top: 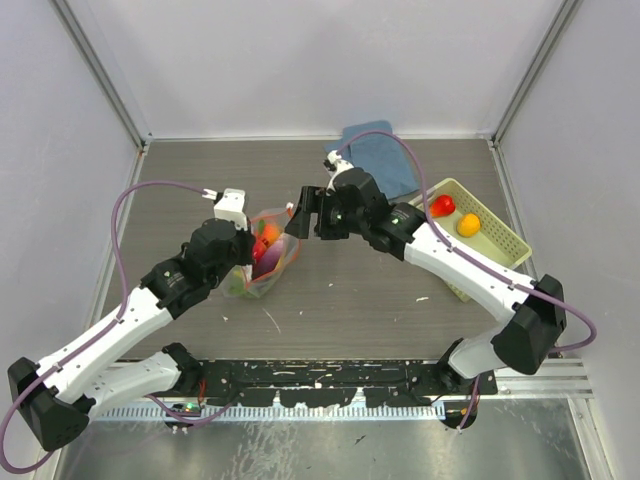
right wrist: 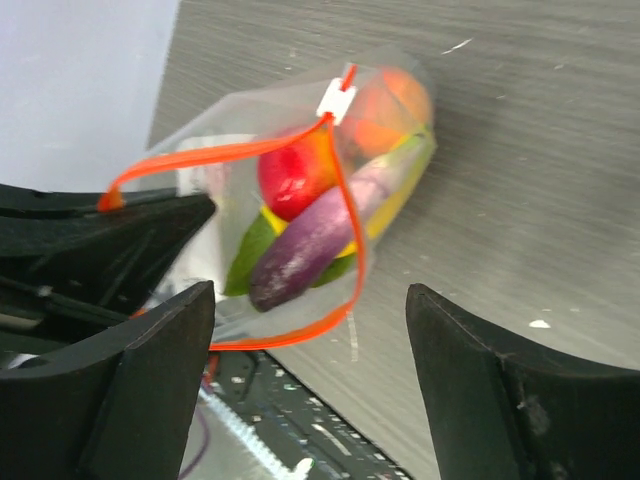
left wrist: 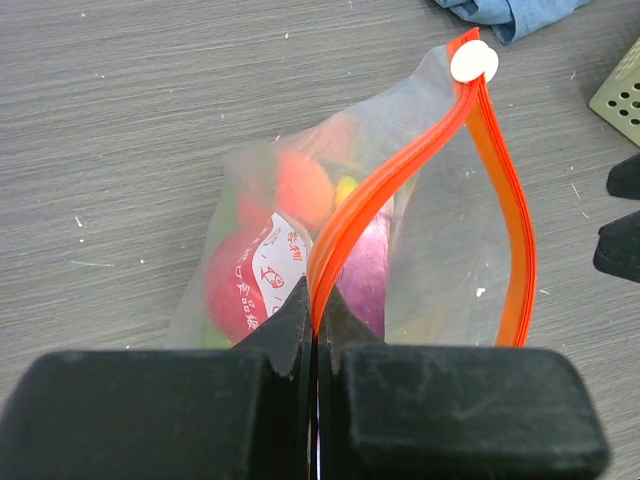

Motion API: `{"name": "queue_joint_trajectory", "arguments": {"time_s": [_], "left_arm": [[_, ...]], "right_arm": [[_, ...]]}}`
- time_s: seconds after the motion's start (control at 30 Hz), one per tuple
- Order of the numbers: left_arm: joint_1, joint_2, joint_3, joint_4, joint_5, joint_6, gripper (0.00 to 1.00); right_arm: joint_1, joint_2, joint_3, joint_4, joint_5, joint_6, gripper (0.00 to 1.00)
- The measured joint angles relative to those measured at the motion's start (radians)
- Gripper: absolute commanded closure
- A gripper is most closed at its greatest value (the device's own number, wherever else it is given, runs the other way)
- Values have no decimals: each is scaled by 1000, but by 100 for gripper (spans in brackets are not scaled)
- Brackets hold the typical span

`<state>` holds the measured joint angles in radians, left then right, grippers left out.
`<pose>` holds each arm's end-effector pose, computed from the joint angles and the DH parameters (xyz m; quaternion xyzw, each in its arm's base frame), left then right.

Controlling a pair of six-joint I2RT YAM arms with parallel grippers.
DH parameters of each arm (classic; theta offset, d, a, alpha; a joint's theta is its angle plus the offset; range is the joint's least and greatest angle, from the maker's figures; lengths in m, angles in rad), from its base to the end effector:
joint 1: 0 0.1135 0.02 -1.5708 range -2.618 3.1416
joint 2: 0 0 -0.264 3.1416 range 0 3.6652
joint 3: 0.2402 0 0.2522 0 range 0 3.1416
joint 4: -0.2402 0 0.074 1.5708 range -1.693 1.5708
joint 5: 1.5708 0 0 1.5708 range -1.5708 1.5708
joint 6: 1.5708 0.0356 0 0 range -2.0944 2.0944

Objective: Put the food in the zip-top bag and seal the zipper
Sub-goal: Place the fake vegetable in the zipper food storage bag, then pick up the fake fruit from the bin.

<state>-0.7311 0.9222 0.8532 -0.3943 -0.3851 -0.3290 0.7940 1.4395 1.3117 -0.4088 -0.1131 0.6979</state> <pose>0.1614 -0.1268 0.3190 0.0681 0.8381 -0.1205 0.5276 0.2285 0.2382 0.3476 -0.0696 0.8655 0.3711 0.3292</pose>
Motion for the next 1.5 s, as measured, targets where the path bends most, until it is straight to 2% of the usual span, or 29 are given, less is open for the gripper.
{"name": "queue_joint_trajectory", "arguments": {"time_s": [0.27, 0.43, 0.57, 0.73, 1.13, 1.27, 1.5], "left_arm": [[0, -11, 0, -6, -23, 0, 100], [0, -4, 5, -10, -59, 1, 100], [0, 10, 12, -6, -97, 12, 100], [18, 14, 13, 5, -125, 54, 100], [80, 73, 34, 70, -98, 155, 100], [85, 99, 63, 69, -78, 162, 100], [85, 132, 121, 21, -44, 131, 100]], "right_arm": [[-74, -35, -55, -51, 144, -184, 8], [-217, -151, -186, -18, 243, -270, 7], [-370, -205, -246, 25, 259, -310, 7], [-560, -183, -275, 94, 219, -328, 7], [-849, 3, -344, 234, -2, -336, 7], [-898, 79, -353, 282, -66, -336, 7], [-905, 191, -360, 340, -165, -334, 9]]}}
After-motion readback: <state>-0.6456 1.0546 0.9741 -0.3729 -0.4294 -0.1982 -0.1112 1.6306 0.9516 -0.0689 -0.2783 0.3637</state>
